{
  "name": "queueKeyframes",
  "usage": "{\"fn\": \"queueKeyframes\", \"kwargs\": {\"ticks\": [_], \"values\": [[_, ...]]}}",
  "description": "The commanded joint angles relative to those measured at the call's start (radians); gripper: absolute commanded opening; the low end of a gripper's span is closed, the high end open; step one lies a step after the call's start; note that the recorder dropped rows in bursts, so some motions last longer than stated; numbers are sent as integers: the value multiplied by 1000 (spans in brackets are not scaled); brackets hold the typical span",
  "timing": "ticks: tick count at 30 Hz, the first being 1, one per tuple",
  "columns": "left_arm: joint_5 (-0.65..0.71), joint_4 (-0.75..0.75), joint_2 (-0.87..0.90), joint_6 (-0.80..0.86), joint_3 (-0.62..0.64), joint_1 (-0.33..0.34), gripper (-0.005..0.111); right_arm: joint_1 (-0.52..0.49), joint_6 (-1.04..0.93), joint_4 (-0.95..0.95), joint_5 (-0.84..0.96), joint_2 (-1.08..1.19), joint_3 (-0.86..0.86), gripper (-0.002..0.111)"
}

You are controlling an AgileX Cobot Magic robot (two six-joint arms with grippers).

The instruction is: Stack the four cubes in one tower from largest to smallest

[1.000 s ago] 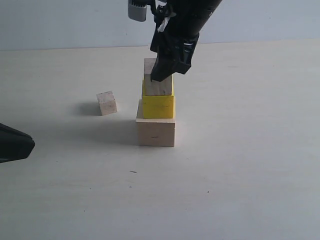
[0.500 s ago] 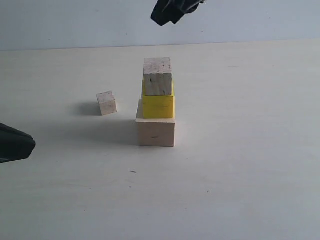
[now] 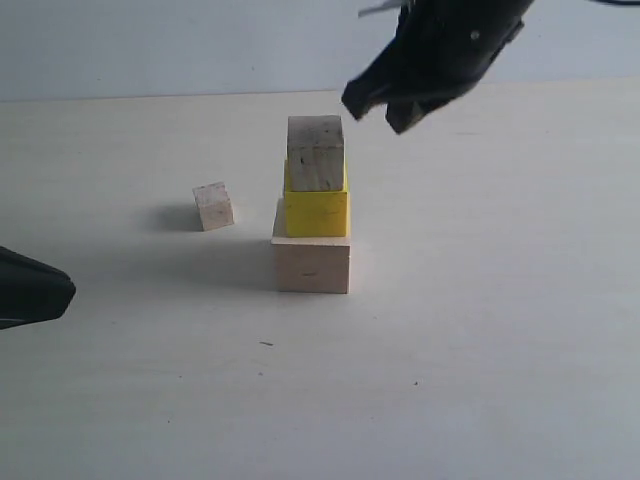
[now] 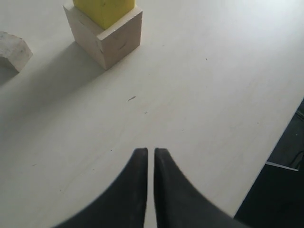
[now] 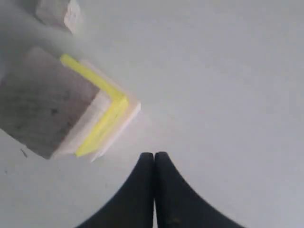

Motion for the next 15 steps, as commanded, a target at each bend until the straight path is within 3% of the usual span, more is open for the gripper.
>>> {"fn": "queueKeyframes", "kwargs": {"ticks": [1,15], "values": [[-11,-9,-7,-41,3,0,8,-4,16,68,-153,-5,162,0],[-30,-12,39,-150,3,0,8,-4,-111,308,-487,-5,436,0]]}}
